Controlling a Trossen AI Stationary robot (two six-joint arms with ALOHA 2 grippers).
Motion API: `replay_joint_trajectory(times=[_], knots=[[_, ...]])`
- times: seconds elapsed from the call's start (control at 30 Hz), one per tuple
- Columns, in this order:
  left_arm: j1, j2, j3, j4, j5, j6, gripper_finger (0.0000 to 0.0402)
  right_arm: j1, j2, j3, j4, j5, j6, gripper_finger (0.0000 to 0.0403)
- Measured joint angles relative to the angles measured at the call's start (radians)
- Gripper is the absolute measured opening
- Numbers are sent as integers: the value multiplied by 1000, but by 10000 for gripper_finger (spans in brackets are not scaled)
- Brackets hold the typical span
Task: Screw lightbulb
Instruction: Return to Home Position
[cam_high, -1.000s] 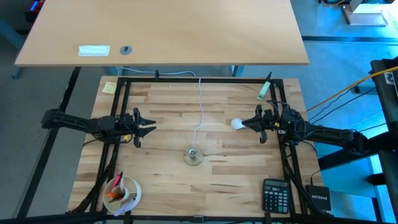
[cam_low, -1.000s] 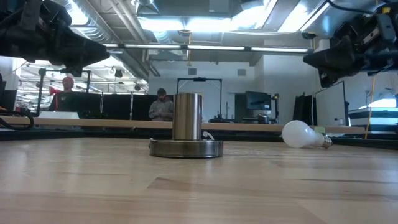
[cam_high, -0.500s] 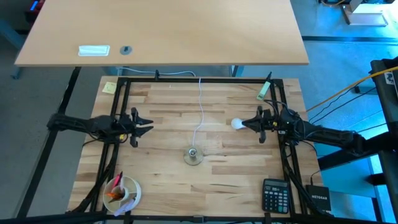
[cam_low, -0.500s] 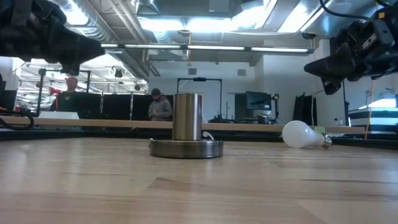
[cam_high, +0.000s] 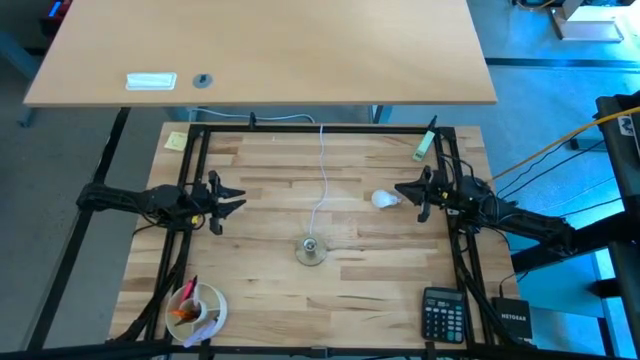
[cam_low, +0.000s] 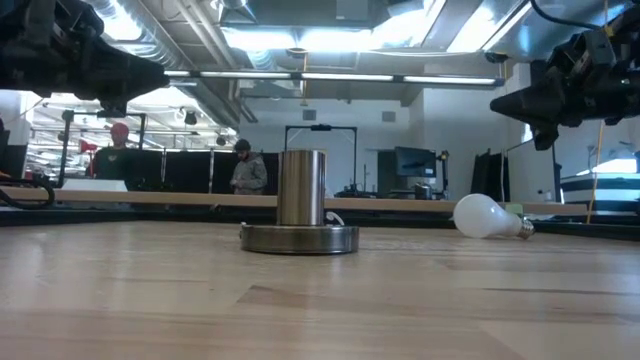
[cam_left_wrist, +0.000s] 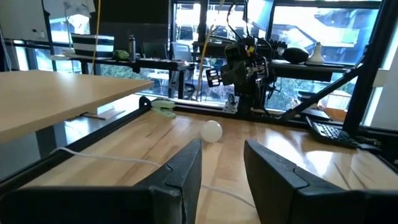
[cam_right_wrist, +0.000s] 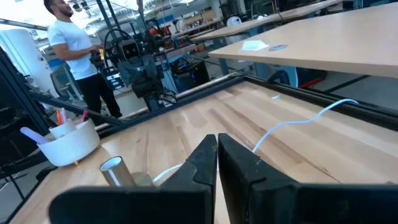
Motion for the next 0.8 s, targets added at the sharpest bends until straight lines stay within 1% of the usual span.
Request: replay_joint_trajectory(times=[0.1,0.8], knots=[[0,0,0,0,0,6,111,0,-13,0,-1,1,-1,19],[1,0,0,0,-2,27,111,0,5,-1,4,0,1,19]])
